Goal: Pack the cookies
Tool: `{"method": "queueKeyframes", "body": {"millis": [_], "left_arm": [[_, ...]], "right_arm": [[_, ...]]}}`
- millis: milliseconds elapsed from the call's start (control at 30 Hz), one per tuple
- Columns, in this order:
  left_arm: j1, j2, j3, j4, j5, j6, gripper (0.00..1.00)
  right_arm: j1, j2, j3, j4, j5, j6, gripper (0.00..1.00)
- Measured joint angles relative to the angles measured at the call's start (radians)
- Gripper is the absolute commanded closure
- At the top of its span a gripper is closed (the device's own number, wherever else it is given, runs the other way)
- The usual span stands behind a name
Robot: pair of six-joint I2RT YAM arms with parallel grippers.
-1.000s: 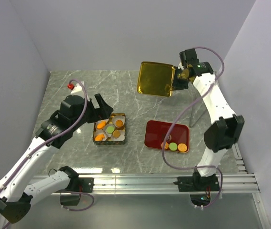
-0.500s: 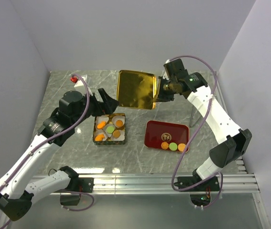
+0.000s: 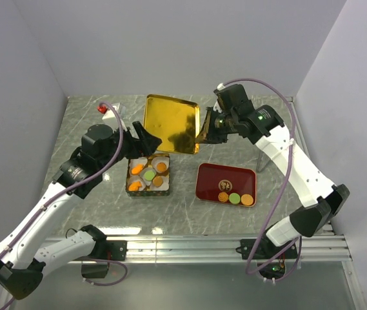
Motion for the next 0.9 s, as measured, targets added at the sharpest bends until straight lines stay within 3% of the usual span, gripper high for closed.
{"method": "queueKeyframes", "body": {"millis": [167, 267, 300, 367, 400, 467, 500, 567, 600, 633, 900], "left_arm": [[0.0, -0.012, -0.002, 0.014, 0.029, -0.005, 0.35], [0.0, -0.016, -0.002, 0.022, 0.045, -0.008, 0.51], [0.0, -0.018, -0.002, 0.026, 0.052, -0.007, 0.62], [0.0, -0.024, -0.002, 0.032, 0.06, -0.011, 0.74], [0.0, -0.029, -0.001, 0.044, 0.066, -0.016, 0.84], [0.0, -0.04, 0.002, 0.071, 0.078, -0.03, 0.94], [0.0, -0.044, 0.004, 0.068, 0.076, -0.024, 1.0], [0.0, -0.049, 0.004, 0.055, 0.071, -0.02, 1.0], [0.002, -0.05, 0.004, 0.046, 0.066, -0.014, 1.0], [0.002, -0.05, 0.004, 0.036, 0.06, -0.01, 1.0], [0.003, -0.051, 0.024, -0.072, -0.027, 0.111, 1.0]], "right_arm": [[0.031, -0.01, -0.014, 0.023, -0.019, 0.021, 1.0], [0.053, -0.009, -0.014, 0.027, -0.026, 0.029, 1.0], [0.06, -0.008, -0.014, 0.03, -0.027, 0.03, 1.0], [0.068, -0.005, -0.014, 0.034, -0.028, 0.033, 1.0], [0.071, 0.0, -0.014, 0.035, -0.026, 0.034, 0.97], [0.071, 0.011, -0.014, 0.044, -0.027, 0.034, 0.84], [0.072, 0.018, -0.014, 0.053, -0.031, 0.037, 0.65], [0.074, 0.024, -0.01, 0.057, -0.031, 0.046, 0.5], [0.074, 0.029, -0.001, 0.053, -0.028, 0.042, 0.3], [0.074, 0.035, 0.014, 0.045, -0.024, 0.046, 0.26], [0.072, 0.107, 0.262, -0.072, 0.041, 0.006, 0.16]]}}
